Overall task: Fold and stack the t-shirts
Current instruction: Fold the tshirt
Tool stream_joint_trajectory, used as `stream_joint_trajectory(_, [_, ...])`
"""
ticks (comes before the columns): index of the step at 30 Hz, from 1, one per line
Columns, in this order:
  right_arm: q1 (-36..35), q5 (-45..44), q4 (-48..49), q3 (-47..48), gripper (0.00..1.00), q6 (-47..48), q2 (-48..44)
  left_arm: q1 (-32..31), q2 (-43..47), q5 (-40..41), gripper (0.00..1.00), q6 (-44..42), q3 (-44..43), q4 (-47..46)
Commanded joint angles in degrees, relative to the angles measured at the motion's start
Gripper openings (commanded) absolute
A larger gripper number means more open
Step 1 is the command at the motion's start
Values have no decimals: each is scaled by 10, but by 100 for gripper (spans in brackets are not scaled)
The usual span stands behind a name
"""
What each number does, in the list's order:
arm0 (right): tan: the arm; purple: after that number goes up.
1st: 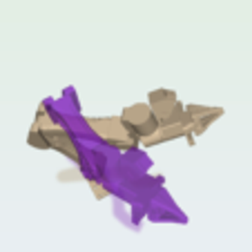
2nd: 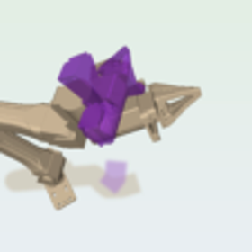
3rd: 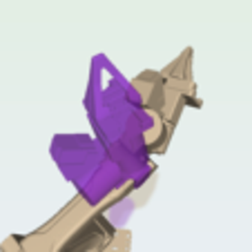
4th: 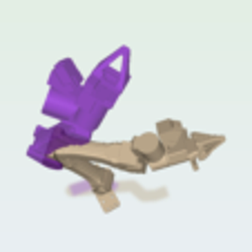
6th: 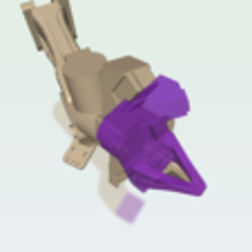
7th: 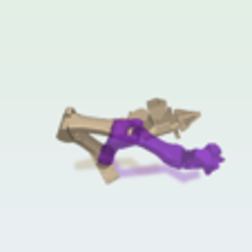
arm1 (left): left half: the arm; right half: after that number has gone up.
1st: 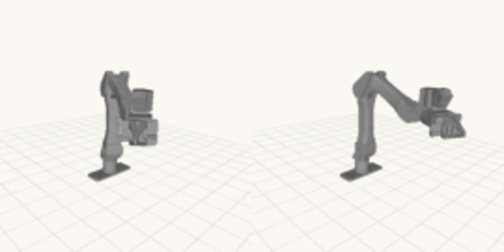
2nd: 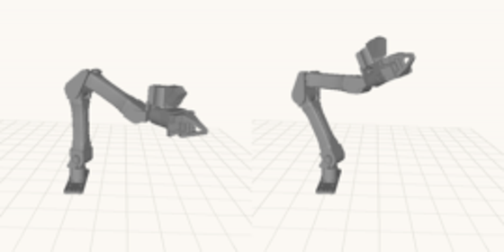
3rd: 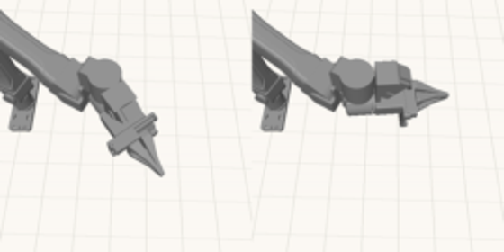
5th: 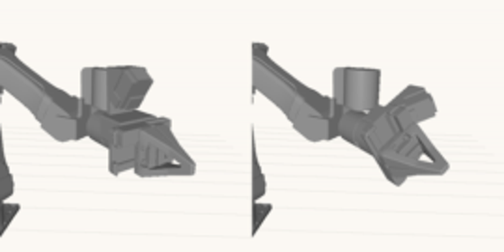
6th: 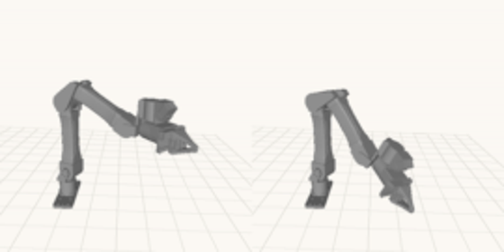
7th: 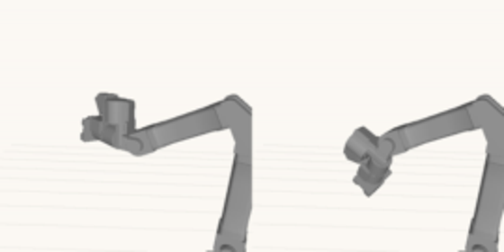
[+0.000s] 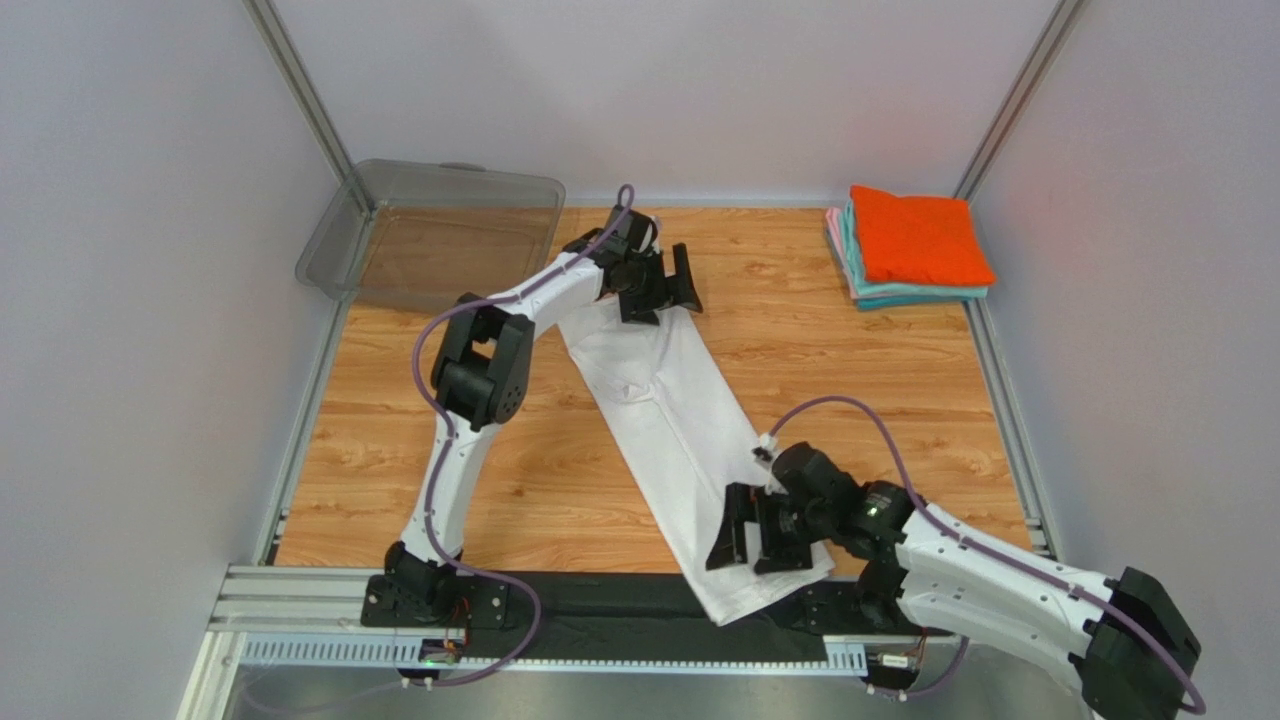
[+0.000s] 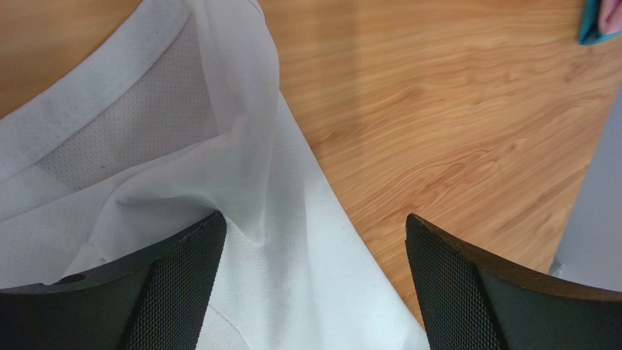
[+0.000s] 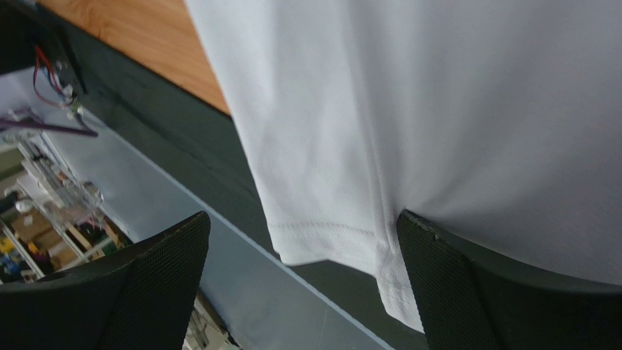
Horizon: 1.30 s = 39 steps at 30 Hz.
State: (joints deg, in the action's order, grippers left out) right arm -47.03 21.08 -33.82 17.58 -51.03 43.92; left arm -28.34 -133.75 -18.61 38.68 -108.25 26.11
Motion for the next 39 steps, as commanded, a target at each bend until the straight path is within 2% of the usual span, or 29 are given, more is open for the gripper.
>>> stream_joint_trajectory(1, [-94, 27, 89, 6, 100, -23, 37, -19, -70, -36, 100, 6, -84, 39])
stream_joint_trajectory(3, [-131, 26, 122, 38, 100, -3, 85, -27, -111, -46, 100, 18, -139, 39])
stream_joint_trajectory(6, [-150, 16, 130, 68, 100, 25, 147, -30, -158, -71, 100, 59, -202, 22])
stream_joint_trajectory(8, [-150, 6, 127, 98, 100, 36, 169, -30, -177, -94, 100, 82, -211, -32])
stream_joint_trajectory(14, [-147, -112, 15, 205, 100, 103, 140, -32, -199, -165, 100, 181, -207, -227])
stream_joint_trajectory(17, [-129, -152, -29, 236, 100, 109, 112, -39, -190, -174, 100, 189, -229, -254])
stream_joint_trajectory(19, [-107, -175, -48, 242, 100, 106, 92, -43, -162, -183, 100, 175, -241, -255])
stream_joint_trajectory(22, [-83, -209, -60, 243, 100, 106, 59, -46, -83, -196, 100, 166, -189, -315])
stream_joint_trajectory(26, [-61, -272, -82, 250, 100, 102, 21, -49, 45, -204, 100, 108, -154, -274])
stream_joint_trajectory(28, [-54, -311, -87, 244, 100, 95, 8, -51, 95, -209, 100, 77, -96, -271])
stream_joint_trajectory(29, [-51, -318, -86, 243, 100, 103, 4, -52, 151, -215, 100, 69, -30, -288])
stream_joint_trajectory(31, [-49, -329, -84, 247, 100, 116, 6, -52, 213, -225, 100, 59, 48, -321])
stream_joint_trajectory(32, [-47, -331, -85, 250, 100, 126, 14, -52, 274, -225, 100, 53, 90, -324])
stream_joint_trajectory(33, [-47, -337, -85, 254, 100, 136, 29, -53, 306, -222, 100, 31, 172, -322])
stream_joint_trajectory(34, [-46, -342, -84, 260, 100, 139, 40, -53, 339, -219, 100, 17, 214, -314])
stream_joint_trajectory(35, [-43, -345, -82, 262, 100, 142, 49, -56, 403, -196, 100, 5, 292, -290])
stream_joint_trajectory(37, [-39, -342, -65, 262, 100, 152, 84, -63, 470, -153, 100, -38, 367, -232])
stream_joint_trajectory(39, [-31, -319, -41, 261, 100, 158, 127, -79, 561, -73, 100, -64, 459, -186])
